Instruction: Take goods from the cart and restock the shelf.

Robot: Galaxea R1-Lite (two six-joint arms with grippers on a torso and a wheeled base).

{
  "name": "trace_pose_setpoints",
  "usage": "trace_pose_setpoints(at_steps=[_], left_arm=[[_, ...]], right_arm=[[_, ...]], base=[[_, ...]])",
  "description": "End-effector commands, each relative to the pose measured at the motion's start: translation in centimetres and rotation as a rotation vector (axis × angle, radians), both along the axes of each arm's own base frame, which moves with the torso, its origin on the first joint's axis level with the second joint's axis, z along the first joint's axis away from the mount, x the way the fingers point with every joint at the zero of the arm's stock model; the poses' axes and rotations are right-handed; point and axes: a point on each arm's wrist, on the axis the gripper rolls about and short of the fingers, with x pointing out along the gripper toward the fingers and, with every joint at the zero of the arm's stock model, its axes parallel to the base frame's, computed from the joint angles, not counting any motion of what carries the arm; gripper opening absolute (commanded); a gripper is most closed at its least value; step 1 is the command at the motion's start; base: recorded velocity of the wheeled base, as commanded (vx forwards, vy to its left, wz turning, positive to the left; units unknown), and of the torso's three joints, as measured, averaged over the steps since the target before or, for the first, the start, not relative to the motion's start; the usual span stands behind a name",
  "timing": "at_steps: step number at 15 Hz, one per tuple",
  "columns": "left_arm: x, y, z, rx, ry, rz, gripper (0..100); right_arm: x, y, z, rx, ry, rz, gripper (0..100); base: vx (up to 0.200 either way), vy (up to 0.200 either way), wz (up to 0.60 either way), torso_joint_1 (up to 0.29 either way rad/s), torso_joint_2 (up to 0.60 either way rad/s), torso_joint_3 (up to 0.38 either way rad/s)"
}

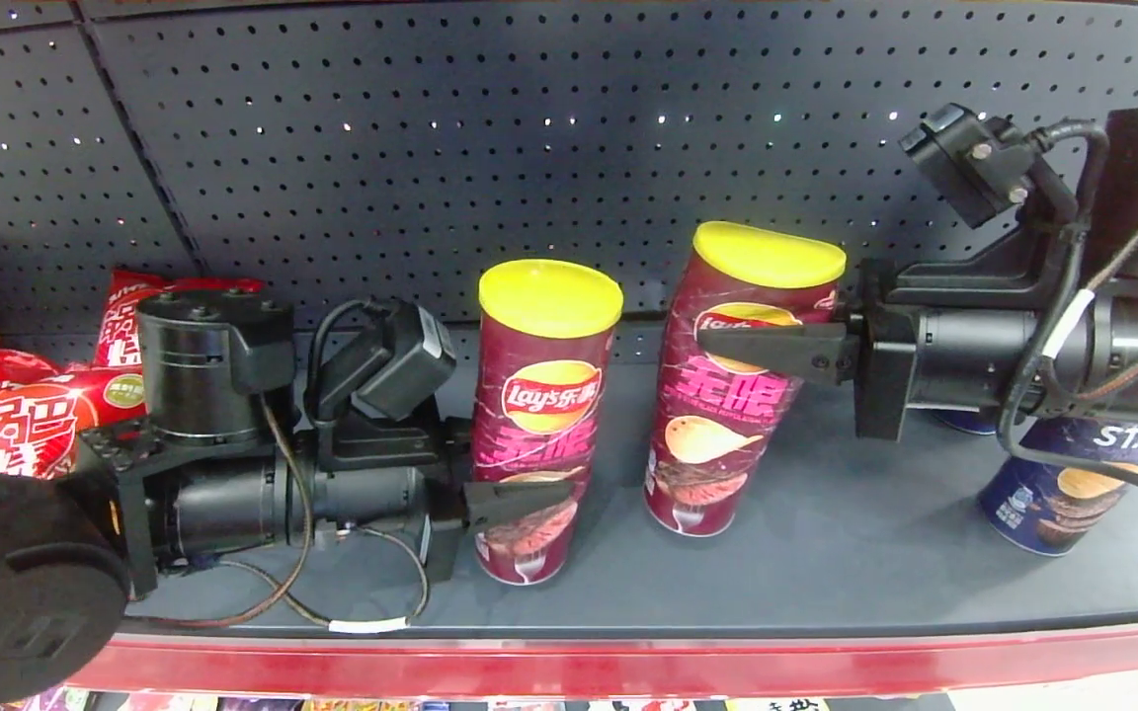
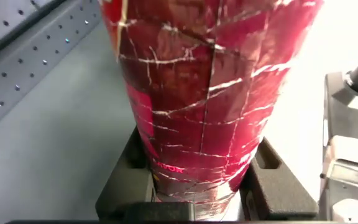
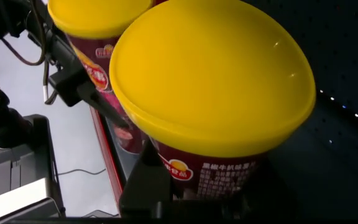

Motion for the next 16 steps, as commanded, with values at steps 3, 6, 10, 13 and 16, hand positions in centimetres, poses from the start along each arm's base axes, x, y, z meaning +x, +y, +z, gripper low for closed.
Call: trace_pose_setpoints(at_steps=[3,6,10,13,16], left_arm=[[-0.1,-0.1,-0.7,0.013,0.023,-0.003,0],[0.9,-1.1,-0.9,0.007,0.025,-0.012,0],[1.4,-2.6,-1.0,0.002,0.027,-0.036,0],[1.4,-3.3,-1.3,-0.006,0.05,-0.036,0],[1.6,-3.4,-1.7,-0.007,0.06,-0.033,0]], right_arm=[[0.1,0.1,0.0,0.0,-0.001,0.003,0],[0.0,0.0,0.1,0.002,-0.003,0.001,0],[0.1,-0.1,0.2,0.003,-0.005,-0.005,0],[0.3,-0.3,0.1,0.002,-0.003,-0.014,0],[0.4,-0.4,0.1,0.001,-0.002,-0.019,0]], base=[[0.0,0.0,0.0,0.0,0.0,0.0],[0.0,0.0,0.0,0.0,0.0,0.0],[0.0,0.0,0.0,0.0,0.0,0.0],[0.0,0.0,0.0,0.0,0.0,0.0],[0.0,0.0,0.0,0.0,0.0,0.0]])
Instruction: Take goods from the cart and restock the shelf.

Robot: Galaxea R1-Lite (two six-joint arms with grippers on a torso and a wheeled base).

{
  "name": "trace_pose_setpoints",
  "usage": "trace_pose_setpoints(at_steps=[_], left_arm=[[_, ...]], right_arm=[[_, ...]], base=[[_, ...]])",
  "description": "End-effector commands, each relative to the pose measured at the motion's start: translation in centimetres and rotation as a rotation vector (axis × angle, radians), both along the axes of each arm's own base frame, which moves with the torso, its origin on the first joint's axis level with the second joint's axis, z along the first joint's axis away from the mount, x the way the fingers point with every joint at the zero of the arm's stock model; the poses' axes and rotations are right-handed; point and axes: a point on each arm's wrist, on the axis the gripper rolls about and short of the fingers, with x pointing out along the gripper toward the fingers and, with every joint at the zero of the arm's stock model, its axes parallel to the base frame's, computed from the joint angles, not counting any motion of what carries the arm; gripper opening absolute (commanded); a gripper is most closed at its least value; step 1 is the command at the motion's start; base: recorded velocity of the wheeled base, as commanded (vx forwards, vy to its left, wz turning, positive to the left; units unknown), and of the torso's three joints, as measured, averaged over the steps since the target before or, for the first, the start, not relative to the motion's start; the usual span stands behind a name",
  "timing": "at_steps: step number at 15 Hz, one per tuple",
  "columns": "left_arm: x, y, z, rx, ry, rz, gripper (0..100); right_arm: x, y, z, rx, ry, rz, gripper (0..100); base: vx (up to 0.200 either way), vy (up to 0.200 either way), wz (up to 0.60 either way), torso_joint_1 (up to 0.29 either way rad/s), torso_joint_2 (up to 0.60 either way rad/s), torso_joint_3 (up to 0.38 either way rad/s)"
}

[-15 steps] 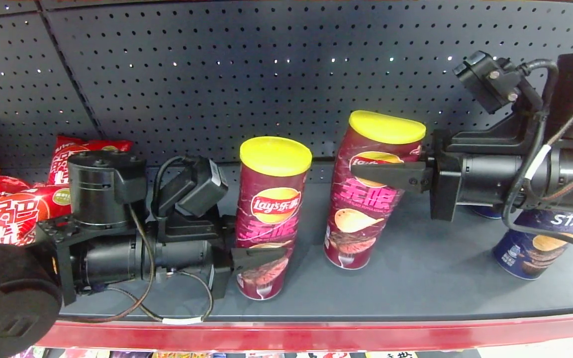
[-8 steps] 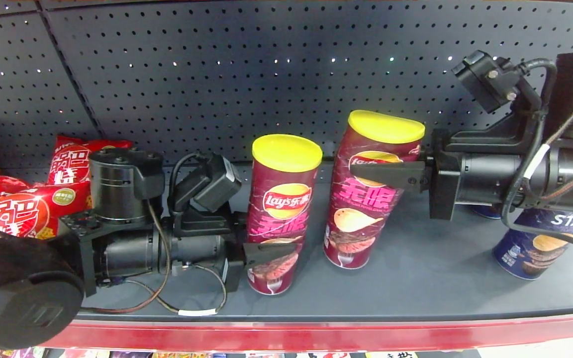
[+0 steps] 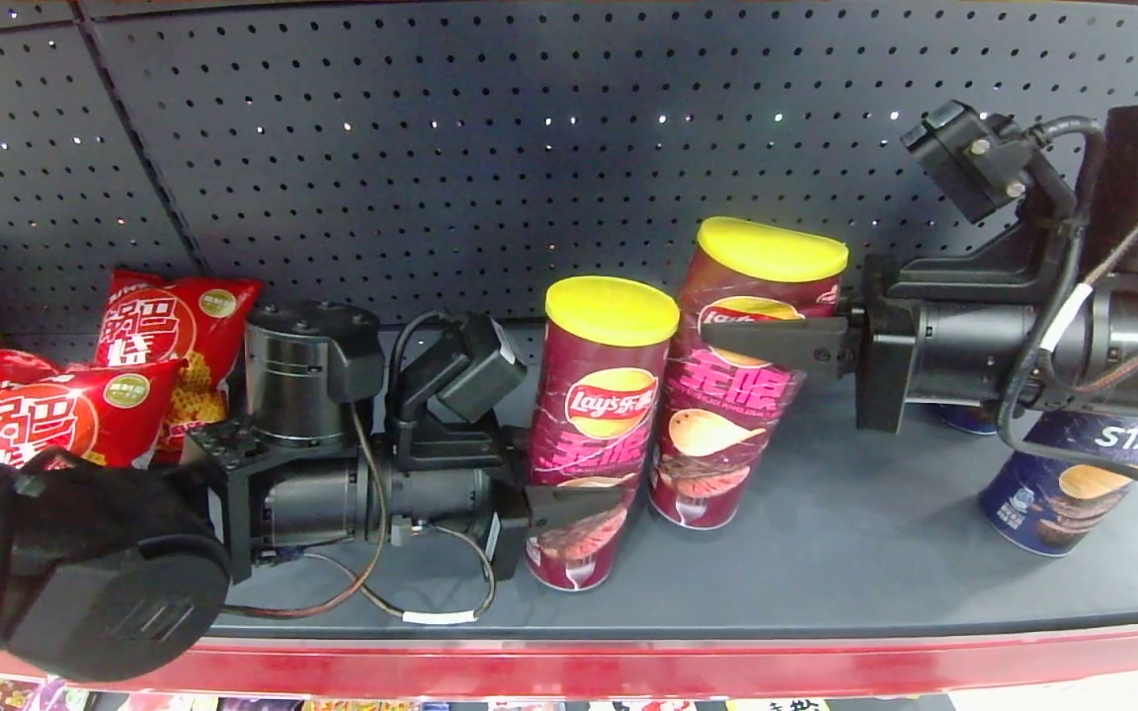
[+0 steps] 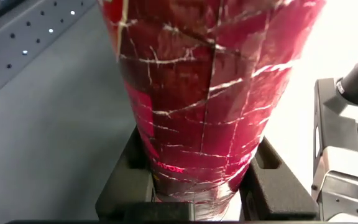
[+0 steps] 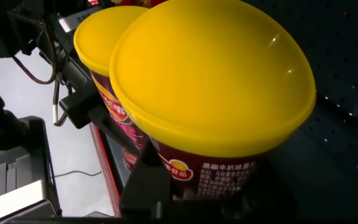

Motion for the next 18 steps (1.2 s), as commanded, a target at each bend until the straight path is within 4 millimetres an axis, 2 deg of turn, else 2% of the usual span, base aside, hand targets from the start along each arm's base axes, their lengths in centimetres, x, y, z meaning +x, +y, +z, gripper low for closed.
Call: trace_pose_setpoints(at_steps=[1,17,18], left_arm=[[0.2,-0.1,-0.6,0.011,0.015,0.0,0],[-1.0,1.4,-3.2,0.063,0.109,0.025,0],[-1.1,1.4,-3.3,0.066,0.113,0.025,100]], right_arm=[[0.1,-0.1,-0.1,-0.001,0.001,-0.004,0],[0.1,-0.1,-0.4,-0.006,0.012,-0.003,0],[0.1,-0.1,-0.4,-0.006,0.01,-0.003,0]], base=[[0.0,0.0,0.0,0.0,0.0,0.0],[0.0,0.0,0.0,0.0,0.0,0.0],[0.0,0.0,0.0,0.0,0.0,0.0]])
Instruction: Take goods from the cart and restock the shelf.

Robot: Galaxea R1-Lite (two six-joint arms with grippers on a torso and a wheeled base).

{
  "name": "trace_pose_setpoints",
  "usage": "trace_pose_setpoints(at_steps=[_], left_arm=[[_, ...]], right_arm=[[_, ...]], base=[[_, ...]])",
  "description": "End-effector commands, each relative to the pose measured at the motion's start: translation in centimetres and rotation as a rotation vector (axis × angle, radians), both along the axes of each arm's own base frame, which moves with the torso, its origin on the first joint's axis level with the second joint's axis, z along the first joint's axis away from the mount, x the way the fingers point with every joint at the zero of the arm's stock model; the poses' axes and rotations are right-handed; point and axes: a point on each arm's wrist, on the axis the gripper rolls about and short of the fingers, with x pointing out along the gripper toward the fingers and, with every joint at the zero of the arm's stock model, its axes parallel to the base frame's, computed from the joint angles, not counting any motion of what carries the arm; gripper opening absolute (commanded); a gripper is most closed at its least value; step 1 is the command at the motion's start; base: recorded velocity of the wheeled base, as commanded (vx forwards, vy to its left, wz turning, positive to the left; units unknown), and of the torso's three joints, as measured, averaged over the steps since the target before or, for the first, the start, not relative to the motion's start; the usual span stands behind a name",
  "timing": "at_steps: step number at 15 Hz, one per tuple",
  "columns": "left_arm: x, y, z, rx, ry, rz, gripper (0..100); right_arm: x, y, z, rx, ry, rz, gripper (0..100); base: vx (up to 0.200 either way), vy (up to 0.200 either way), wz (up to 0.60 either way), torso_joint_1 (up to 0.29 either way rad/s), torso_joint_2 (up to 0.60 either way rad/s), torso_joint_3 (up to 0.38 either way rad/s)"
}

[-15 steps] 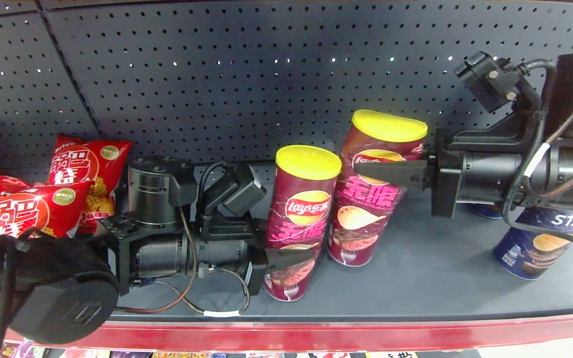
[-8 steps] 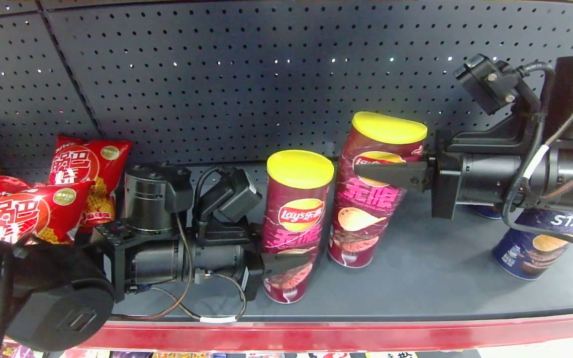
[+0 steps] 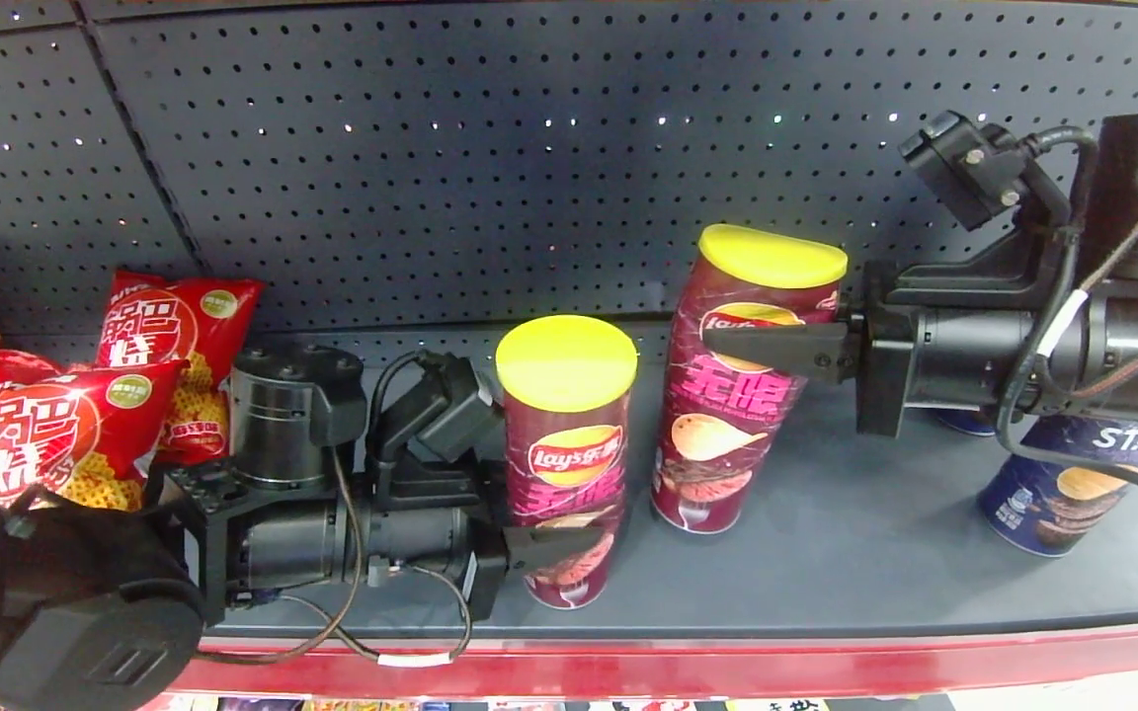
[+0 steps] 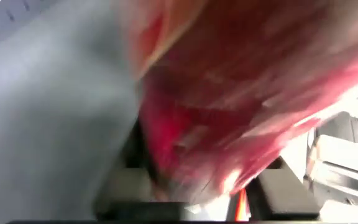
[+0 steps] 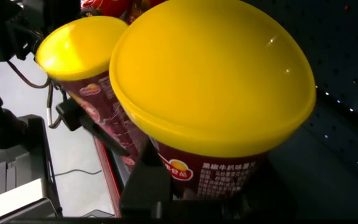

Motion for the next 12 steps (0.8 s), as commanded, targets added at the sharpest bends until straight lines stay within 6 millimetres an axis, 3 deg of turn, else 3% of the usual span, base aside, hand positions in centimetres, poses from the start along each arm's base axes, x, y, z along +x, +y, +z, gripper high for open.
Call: trace_pose_setpoints(at_steps=[1,12], left_arm=[[0.0,0.0,-0.2,0.004,0.006,0.001,100],[-0.3,2.3,-0.4,0.012,0.019,0.064,100]], right_arm=[[0.0,0.0,0.0,0.0,0.0,0.001,0],[-0.1,0.1,0.1,0.0,-0.003,0.003,0]], base=[[0.0,0.0,0.0,0.0,0.0,0.0],[0.0,0.0,0.0,0.0,0.0,0.0]])
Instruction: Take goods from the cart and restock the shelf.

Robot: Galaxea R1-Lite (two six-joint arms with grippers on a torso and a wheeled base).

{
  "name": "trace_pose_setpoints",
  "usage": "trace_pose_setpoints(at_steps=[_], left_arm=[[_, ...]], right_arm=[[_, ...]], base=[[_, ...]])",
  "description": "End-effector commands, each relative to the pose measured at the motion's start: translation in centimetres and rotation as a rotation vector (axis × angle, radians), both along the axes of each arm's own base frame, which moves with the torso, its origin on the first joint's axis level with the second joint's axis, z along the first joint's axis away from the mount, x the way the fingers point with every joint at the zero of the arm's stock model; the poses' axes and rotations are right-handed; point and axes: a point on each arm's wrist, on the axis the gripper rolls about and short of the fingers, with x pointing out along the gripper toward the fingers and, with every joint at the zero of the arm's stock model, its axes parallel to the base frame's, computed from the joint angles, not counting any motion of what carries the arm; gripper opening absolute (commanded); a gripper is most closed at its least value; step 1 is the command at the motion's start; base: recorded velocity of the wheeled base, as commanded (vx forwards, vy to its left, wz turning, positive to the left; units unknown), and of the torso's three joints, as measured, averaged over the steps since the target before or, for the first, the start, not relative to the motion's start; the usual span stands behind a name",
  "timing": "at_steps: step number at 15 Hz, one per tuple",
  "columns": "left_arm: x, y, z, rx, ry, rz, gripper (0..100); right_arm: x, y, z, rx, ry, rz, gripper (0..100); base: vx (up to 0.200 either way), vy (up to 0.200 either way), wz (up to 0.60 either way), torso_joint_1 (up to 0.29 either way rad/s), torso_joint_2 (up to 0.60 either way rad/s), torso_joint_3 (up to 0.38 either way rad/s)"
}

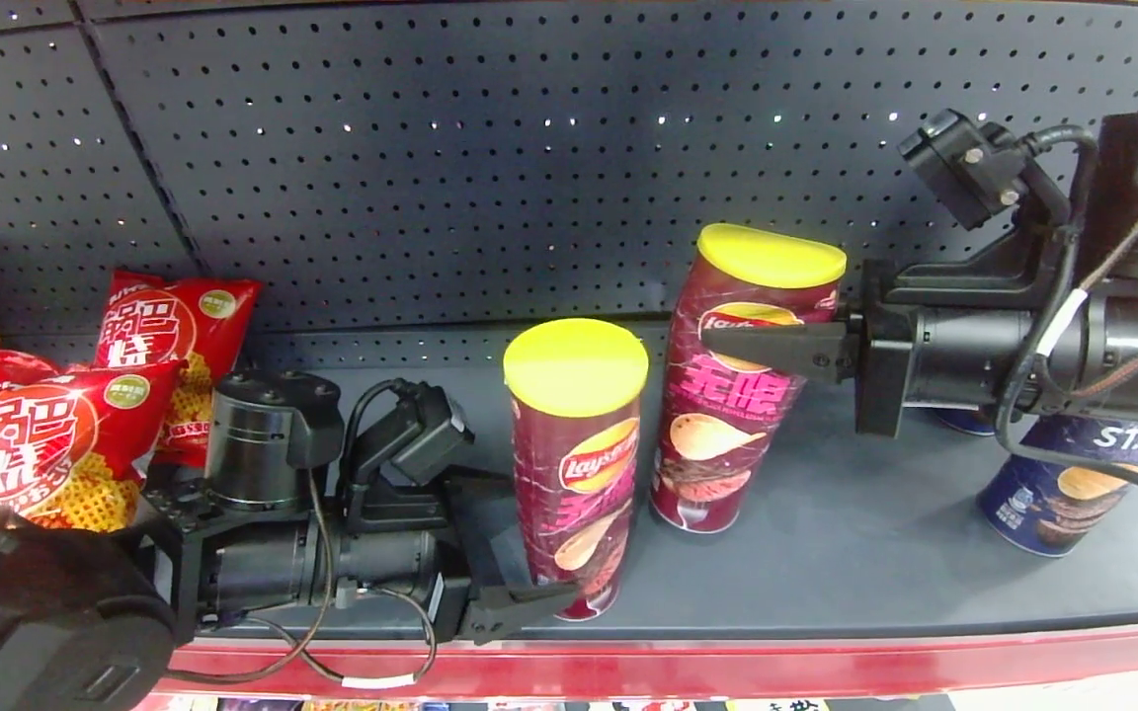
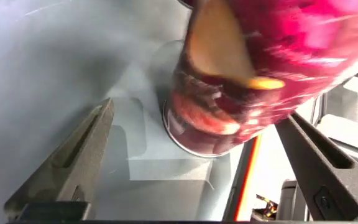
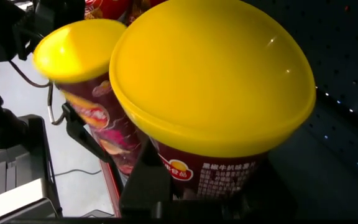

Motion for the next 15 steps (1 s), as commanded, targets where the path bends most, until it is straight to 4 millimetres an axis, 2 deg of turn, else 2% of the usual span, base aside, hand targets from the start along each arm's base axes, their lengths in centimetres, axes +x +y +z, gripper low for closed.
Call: trace_pose_setpoints(at_steps=[1,8,14,15], left_arm=[[0.1,0.4,0.2,-0.004,-0.008,0.016,100],[0.6,1.9,0.8,-0.01,-0.029,0.079,100],[-2.5,3.3,1.0,-0.012,-0.031,0.072,100],[-3.6,3.8,1.5,-0.021,-0.049,0.072,100]], right_arm=[[0.0,0.0,0.0,0.0,-0.001,0.002,0],[-0.2,0.0,0.1,0.003,-0.005,0.005,0],[-0.2,0.1,-0.1,-0.003,0.001,0.008,0],[-0.2,0.1,-0.4,-0.008,0.009,0.008,0]], base=[[0.0,0.0,0.0,0.0,0.0,0.0],[0.0,0.0,0.0,0.0,0.0,0.0],[0.0,0.0,0.0,0.0,0.0,0.0],[0.0,0.0,0.0,0.0,0.0,0.0]])
